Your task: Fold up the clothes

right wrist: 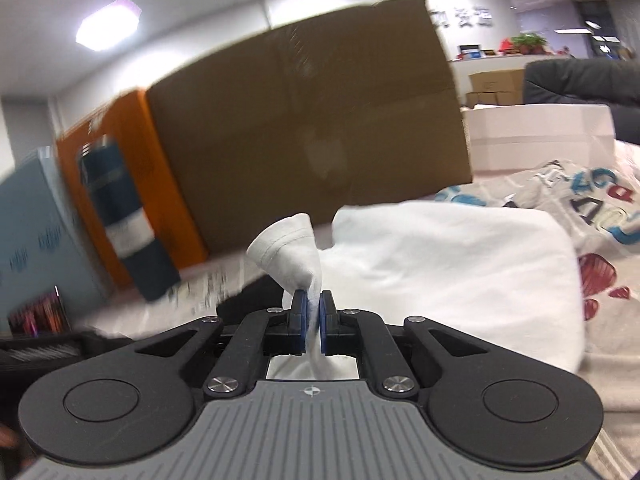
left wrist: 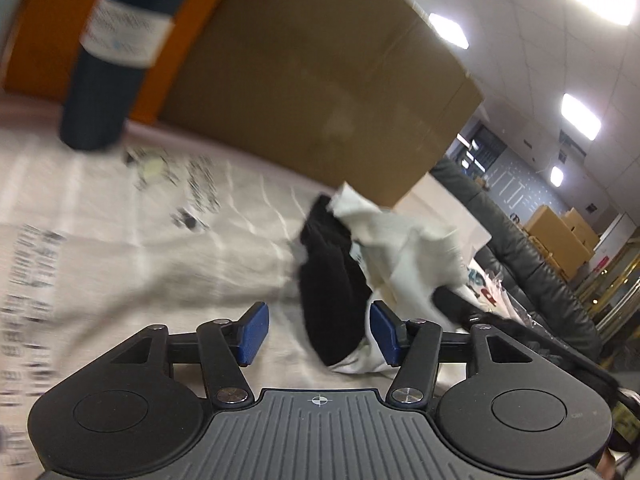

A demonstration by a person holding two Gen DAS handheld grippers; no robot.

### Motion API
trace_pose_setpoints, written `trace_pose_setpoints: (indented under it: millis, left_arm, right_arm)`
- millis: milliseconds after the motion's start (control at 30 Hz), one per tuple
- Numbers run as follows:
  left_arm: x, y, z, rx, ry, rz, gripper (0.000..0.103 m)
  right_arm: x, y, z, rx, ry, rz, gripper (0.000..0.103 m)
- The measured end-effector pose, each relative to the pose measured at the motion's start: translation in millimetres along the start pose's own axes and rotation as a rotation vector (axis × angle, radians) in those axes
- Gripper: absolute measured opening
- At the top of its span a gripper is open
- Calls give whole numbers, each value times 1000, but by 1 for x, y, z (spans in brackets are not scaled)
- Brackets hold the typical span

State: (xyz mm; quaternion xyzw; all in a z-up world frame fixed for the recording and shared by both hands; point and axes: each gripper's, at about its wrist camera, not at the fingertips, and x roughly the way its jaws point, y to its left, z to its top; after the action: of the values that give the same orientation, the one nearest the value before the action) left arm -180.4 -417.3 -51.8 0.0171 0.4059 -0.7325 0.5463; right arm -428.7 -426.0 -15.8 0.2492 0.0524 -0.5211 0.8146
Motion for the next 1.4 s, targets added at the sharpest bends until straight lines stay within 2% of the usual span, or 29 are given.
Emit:
trace_pose_setpoints:
  millis: [67, 100, 200, 267, 333, 500, 567, 667, 767, 867, 933, 1000, 1067, 1133, 1200, 1233, 1300, 1400]
  left_arm:
    - [16, -7, 0, -4, 22, -10, 72]
    - [21, -12, -2, 7, 8, -11, 78]
    - [31, -27, -11, 40, -18, -25, 74]
    - [36, -39, -19, 118, -20, 18, 22]
    - [34, -40, -19, 123, -21, 10, 21]
    - [1, -39, -18, 96, -146, -53, 14]
    - [-22, -40, -12, 71, -210, -101, 6]
    - [-63, -40, 0, 55, -323, -155, 1]
    - [-106, -35, 9, 66, -431, -159, 0]
    - [-125, -17, 17, 13, -404, -120, 0]
    - [-125, 2, 17, -56, -332, -90, 0]
    - [-116, 23, 14, -150, -235, -90, 6]
    - [-100, 39, 8, -251, -164, -87, 25]
    - [-77, 46, 2, -306, -104, -108, 31]
    - [-56, 44, -4, -314, -22, -117, 47]
    - [-46, 41, -8, -320, 21, -87, 61]
    - [-30, 30, -13, -302, 51, -53, 63]
    - [-8, 16, -10, -280, 60, -79, 63]
  right_arm:
    - [-6, -8, 4, 52, -38, 1, 6]
    - [-9, -13, 5, 77, -55, 5, 6]
    - [-15, -23, 8, 133, -93, 23, 6]
    - [-18, -25, 8, 141, -99, 43, 6]
    - [-18, -22, 8, 127, -102, 56, 6]
    - [-22, -24, 12, 159, -121, 93, 6]
    - [-30, -22, 17, 166, -150, 97, 6]
    - [-48, -16, 28, 160, -216, 125, 6]
    - [-64, -12, 41, 191, -271, 170, 6]
    - [-73, -4, 52, 211, -316, 182, 6]
    - [-79, -1, 54, 214, -335, 177, 6]
    - [-83, -1, 51, 218, -338, 169, 6]
    - [-85, -7, 46, 233, -334, 152, 5]
    - [-86, -16, 42, 263, -335, 130, 6]
    - [-90, -24, 41, 284, -355, 114, 6]
    - [-93, -28, 41, 289, -368, 105, 6]
    - [-96, -35, 40, 296, -392, 86, 6]
    - [-97, -48, 38, 325, -419, 74, 5]
